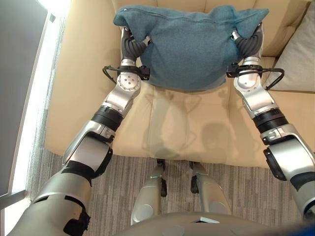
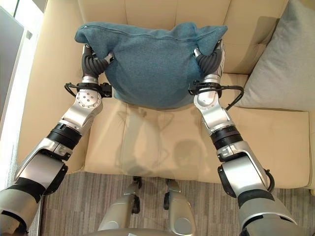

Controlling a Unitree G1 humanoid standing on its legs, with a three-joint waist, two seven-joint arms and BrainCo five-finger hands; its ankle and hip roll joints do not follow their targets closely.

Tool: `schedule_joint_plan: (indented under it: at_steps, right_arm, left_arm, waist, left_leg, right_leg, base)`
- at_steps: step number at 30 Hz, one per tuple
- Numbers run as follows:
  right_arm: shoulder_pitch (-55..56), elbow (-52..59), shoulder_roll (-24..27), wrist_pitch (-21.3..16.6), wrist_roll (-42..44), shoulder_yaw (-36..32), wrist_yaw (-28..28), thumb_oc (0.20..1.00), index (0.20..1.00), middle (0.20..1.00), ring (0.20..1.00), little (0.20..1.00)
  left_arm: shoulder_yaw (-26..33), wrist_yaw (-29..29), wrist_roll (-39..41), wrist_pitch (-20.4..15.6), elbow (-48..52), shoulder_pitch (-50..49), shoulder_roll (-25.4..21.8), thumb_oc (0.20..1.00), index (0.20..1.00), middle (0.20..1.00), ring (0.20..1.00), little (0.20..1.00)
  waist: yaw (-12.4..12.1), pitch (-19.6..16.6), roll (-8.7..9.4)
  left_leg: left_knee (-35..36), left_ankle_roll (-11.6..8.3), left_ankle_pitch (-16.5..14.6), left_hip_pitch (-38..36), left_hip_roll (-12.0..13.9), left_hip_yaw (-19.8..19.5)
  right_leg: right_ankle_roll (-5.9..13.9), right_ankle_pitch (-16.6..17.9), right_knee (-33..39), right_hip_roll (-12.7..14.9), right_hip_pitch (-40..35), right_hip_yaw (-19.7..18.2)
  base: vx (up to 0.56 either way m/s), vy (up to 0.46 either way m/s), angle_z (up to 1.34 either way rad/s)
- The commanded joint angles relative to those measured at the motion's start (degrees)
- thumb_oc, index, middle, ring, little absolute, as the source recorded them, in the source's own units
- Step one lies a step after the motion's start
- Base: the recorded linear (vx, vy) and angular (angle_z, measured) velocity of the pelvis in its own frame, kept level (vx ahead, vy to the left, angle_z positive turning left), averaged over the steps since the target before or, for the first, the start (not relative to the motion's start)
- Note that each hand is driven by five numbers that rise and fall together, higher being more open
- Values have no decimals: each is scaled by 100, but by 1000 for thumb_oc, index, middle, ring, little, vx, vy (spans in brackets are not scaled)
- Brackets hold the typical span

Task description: Pick up all the scattered cushions and arrange them neatly on the sofa.

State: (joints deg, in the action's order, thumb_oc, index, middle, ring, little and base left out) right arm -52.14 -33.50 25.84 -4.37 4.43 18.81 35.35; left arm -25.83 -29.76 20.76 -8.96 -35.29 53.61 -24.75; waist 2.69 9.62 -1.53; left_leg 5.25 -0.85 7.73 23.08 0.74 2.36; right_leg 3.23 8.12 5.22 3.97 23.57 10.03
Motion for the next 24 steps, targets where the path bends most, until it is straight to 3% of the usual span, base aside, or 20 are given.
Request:
schedule_joint_plan:
  at_steps: [1, 2, 3, 4, 5, 17, 21, 24]
  right_arm:
    - [-654, -277, -49, -423, 30, 220, 0, 200, 200, 200, 200, 200]
    - [-692, -371, -48, -405, 41, 285, -39, 200, 200, 200, 200, 200]
    - [-797, -531, -20, -371, 67, 383, -82, 200, 200, 200, 200, 200]
    - [-882, -644, -2, -342, 83, 449, -113, 520, 520, 520, 520, 520]
    - [-1107, -882, 76, -269, 88, 615, -146, 1000, 1000, 1000, 1000, 1000]
    - [-2411, -2418, 707, 267, 86, 1196, 18, 1000, 1000, 1000, 1000, 1000]
    - [-2381, -2453, 874, 321, 65, 1099, 167, 1000, 1000, 1000, 1000, 1000]
    - [-1910, -2065, 978, 286, 216, 719, 250, 1000, 1000, 1000, 1000, 1000]
  left_arm:
    - [-155, 117, -97, -602, -285, 573, 87, 200, 200, 200, 200, 200]
    - [-179, 121, -98, -586, -357, 604, 77, 200, 200, 200, 200, 200]
    - [-186, 113, -73, -570, -505, 692, 52, 476, 476, 476, 476, 476]
    - [-194, 100, -60, -554, -598, 755, 28, 1000, 1000, 1000, 1000, 1000]
    - [-251, 104, -51, -513, -808, 943, -51, 1000, 1000, 1000, 1000, 1000]
    - [-621, 64, -96, -230, -2227, 2330, -859, 1000, 1000, 1000, 1000, 1000]
    - [-549, 6, -126, -239, -2177, 2348, -1014, 1000, 1000, 1000, 1000, 1000]
    - [-346, -51, -234, -290, -1607, 1926, -1193, 1000, 1000, 1000, 1000, 1000]
  waist:
    - [-56, -514, 223]
    - [-57, -519, 226]
    - [-58, -526, 240]
    - [-60, -528, 245]
    - [-67, -508, 256]
    - [-114, -391, 270]
    - [-116, -394, 262]
    - [-115, -428, 277]
  left_leg:
    - [-25, -498, -322, 131, 14, -133]
    - [-25, -500, -317, 145, 13, -130]
    - [-25, -504, -303, 180, 12, -139]
    - [-25, -506, -298, 197, 13, -143]
    - [-25, -514, -275, 218, 18, -148]
    - [-25, -538, -204, 285, 24, -157]
    - [-25, -538, -212, 281, 28, -170]
    - [-25, -534, -265, 186, 34, -167]
  right_leg:
    - [711, -68, -22, 273, 193, 70]
    - [711, -62, -22, 273, 210, 72]
    - [717, -52, -22, 271, 242, 83]
    - [717, -46, -22, 267, 259, 85]
    - [723, -34, -22, 260, 276, 97]
    - [772, 31, -22, 239, 345, 128]
    - [774, 17, -22, 237, 340, 128]
    - [767, -30, -22, 239, 247, 133]
  base:
    - [0, 0, 0]
    - [0, 0, 0]
    - [-16, -34, -1]
    - [-22, -48, 1]
    - [-18, -36, 0]
    - [-6, -6, 1]
    - [0, 0, 0]
    - [12, 3, 0]
